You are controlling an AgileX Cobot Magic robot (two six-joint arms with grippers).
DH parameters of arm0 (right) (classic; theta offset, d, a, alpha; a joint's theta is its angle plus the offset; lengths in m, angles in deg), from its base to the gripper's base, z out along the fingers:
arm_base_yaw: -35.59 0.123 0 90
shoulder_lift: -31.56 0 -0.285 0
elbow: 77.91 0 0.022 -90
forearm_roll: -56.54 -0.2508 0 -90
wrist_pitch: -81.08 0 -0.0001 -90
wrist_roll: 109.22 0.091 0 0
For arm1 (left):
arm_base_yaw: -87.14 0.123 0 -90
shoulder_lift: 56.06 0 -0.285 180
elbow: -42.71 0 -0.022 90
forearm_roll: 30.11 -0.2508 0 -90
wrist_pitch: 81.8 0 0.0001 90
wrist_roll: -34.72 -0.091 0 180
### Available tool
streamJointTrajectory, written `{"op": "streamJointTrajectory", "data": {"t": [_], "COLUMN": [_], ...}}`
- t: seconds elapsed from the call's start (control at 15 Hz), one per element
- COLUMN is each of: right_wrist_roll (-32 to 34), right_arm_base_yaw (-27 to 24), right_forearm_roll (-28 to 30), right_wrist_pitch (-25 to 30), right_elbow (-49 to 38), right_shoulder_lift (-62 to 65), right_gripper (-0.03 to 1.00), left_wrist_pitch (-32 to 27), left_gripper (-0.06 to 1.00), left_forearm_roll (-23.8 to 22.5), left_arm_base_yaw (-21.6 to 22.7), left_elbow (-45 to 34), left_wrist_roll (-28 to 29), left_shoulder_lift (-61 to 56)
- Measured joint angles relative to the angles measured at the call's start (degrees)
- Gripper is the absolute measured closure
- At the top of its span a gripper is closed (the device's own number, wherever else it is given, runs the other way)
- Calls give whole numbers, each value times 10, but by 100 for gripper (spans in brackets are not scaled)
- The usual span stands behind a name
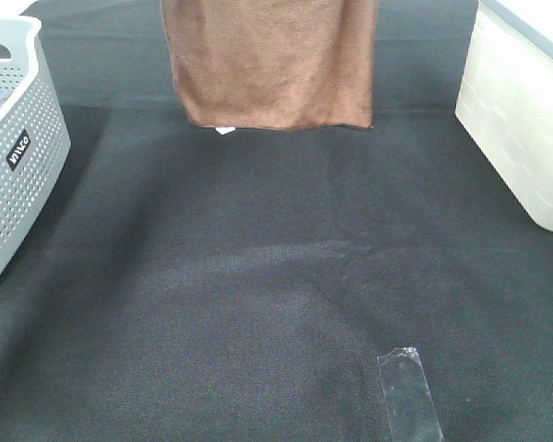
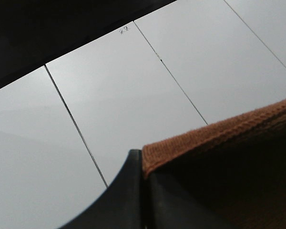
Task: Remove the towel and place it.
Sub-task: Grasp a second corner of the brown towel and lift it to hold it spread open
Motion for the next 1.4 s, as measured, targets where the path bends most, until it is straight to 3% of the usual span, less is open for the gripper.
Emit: {"op": "streamJointTrajectory", "data": {"t": [0.4,0.6,0.8,0.87,1.07,1.2,1.4], "right_wrist_roll": [1,1,1,1,15,17,17], "right_arm_base_yaw": [0,0,-1,-1,-1,-1,-1], "right_forearm_roll": [-21,-85,-161,-168,-196,-209,-233], "right_wrist_pitch": [30,109,256,289,480,583,694], "right_elbow": [0,0,0,0,0,0,0], "right_shoulder_lift": [0,0,1,2,17,28,42], "right_gripper": [97,97,97,97,97,97,97], "left_wrist_pitch": [-28,-115,-292,-394,-637,-742,-854], "left_gripper": [94,94,94,94,94,94,94], "left_forearm_roll": [-15,-20,0,25,73,82,122], "left_arm_base_yaw": [0,-1,-22,-34,-57,-59,-59], "left_elbow": [0,0,0,0,0,0,0], "left_wrist_roll": [11,55,80,80,80,84,87], "left_shoulder_lift": [-4,-4,-6,-6,-6,-16,-61]}}
